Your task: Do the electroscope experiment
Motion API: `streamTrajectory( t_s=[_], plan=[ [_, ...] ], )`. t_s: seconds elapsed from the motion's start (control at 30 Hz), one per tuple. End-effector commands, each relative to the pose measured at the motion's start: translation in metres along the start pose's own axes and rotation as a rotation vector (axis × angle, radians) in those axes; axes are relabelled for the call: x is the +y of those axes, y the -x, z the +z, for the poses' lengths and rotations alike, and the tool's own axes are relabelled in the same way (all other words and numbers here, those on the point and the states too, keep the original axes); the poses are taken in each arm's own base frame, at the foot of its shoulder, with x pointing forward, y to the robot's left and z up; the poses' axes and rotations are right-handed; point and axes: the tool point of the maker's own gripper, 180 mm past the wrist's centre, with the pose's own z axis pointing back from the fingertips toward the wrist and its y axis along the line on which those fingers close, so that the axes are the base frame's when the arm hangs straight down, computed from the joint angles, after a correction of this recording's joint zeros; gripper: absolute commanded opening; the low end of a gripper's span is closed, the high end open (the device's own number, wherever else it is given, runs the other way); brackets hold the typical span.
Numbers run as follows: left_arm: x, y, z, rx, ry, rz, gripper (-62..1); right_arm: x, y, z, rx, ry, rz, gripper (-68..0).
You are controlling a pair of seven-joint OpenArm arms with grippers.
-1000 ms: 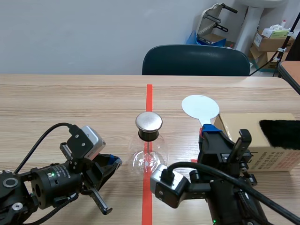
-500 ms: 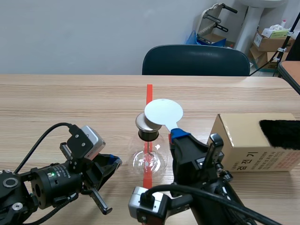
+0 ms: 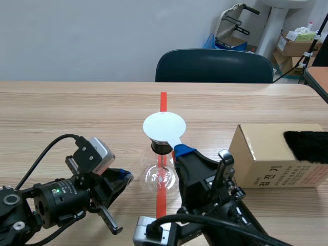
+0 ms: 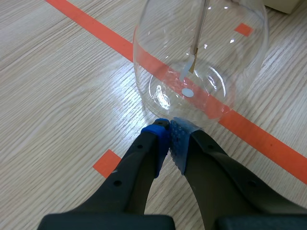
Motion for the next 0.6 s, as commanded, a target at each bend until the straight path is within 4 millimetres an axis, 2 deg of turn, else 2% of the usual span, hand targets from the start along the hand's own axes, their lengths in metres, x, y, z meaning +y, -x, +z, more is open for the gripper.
streamTrajectory(
  t_s=[0.0,0.57],
  plan=[
    [-0.0016,-0.0074,-0.0011,-0.027,0.004,0.004,-59.4,-0.0037,0.0039,0.0,0.003,0.016,0.011,-66.7],
    [-0.0016,-0.0074,-0.0011,-0.027,0.004,0.004,-59.4,-0.0036,0.0062,0.0001,0.015,0.015,0.011,-66.7]
  ],
)
